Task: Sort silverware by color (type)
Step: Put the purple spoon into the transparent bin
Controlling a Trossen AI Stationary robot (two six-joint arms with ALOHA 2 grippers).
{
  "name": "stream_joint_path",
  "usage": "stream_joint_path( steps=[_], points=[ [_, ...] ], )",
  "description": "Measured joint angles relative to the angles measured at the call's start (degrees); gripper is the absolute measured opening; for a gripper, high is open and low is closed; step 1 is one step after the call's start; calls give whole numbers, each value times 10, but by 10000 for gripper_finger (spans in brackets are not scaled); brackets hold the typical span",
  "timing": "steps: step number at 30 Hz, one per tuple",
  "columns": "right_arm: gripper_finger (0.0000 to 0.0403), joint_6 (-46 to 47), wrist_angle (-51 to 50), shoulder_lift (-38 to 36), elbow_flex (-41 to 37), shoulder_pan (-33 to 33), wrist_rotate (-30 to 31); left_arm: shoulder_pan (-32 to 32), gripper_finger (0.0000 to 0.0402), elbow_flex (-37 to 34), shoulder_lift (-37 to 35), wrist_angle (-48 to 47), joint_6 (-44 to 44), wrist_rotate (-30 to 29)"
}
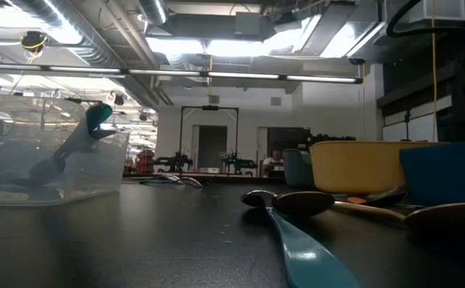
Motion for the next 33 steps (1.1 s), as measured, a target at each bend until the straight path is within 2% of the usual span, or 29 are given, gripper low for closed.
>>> stream_joint_path(
  steps=[5, 12, 18, 22, 26, 33],
  points=[
    [85, 0, 0, 0, 0, 0, 0, 0, 16, 0, -64, -124, 0, 51],
    [85, 0, 0, 0, 0, 0, -20, 0, 16, 0, -122, -237, -1, 55],
    [85, 1, -5, 0, 6, 0, -55, 0, 16, 0, -139, -340, -7, 69],
    [85, 1, -18, 0, 38, 0, -56, 0, 16, 0, -139, -406, -17, 93],
    [85, -8, -37, 0, 80, 0, -54, 0, 16, 0, -139, -435, -29, 128],
    [85, -46, -51, 0, 155, 0, -24, 0, 16, -6, -139, -435, -31, 145]
  ],
)
